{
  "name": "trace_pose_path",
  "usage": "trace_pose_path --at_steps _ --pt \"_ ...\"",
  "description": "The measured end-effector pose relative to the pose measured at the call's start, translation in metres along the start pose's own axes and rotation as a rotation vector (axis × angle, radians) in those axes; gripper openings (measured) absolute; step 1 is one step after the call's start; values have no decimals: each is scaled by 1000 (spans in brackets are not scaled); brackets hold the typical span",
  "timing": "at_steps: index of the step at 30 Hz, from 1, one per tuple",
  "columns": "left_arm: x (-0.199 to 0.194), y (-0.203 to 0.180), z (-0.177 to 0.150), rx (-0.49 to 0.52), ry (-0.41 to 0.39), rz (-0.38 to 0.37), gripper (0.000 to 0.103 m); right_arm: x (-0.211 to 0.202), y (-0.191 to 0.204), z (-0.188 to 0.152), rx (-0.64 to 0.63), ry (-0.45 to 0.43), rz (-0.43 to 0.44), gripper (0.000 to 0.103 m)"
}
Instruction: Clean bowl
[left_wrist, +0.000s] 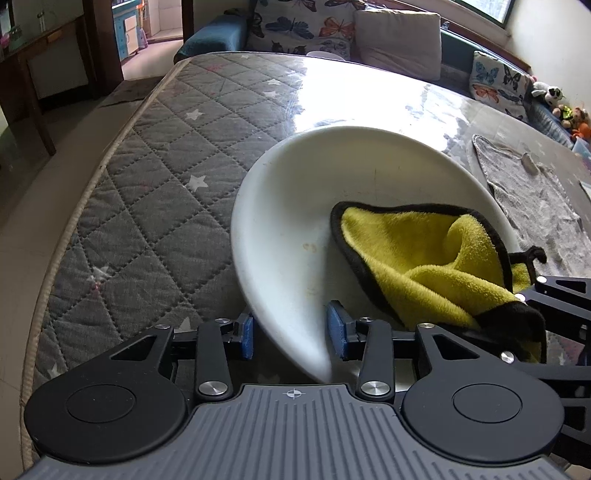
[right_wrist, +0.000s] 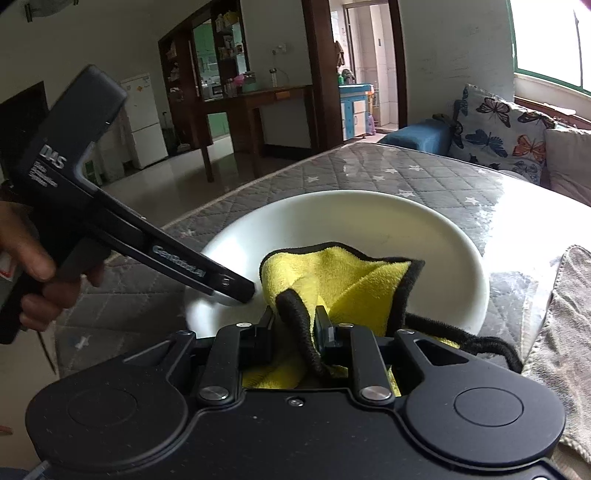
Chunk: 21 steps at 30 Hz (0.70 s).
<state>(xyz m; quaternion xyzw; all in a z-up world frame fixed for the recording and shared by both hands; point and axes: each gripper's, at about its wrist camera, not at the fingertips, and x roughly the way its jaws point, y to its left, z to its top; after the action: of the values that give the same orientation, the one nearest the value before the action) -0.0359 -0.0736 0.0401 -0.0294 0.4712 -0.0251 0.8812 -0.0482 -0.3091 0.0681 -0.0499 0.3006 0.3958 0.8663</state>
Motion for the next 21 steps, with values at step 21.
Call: trace_pose_path --at_steps 21 --pt "3 2 14 135 -29 46 35 3 -12 -8 -93 4 -124 22"
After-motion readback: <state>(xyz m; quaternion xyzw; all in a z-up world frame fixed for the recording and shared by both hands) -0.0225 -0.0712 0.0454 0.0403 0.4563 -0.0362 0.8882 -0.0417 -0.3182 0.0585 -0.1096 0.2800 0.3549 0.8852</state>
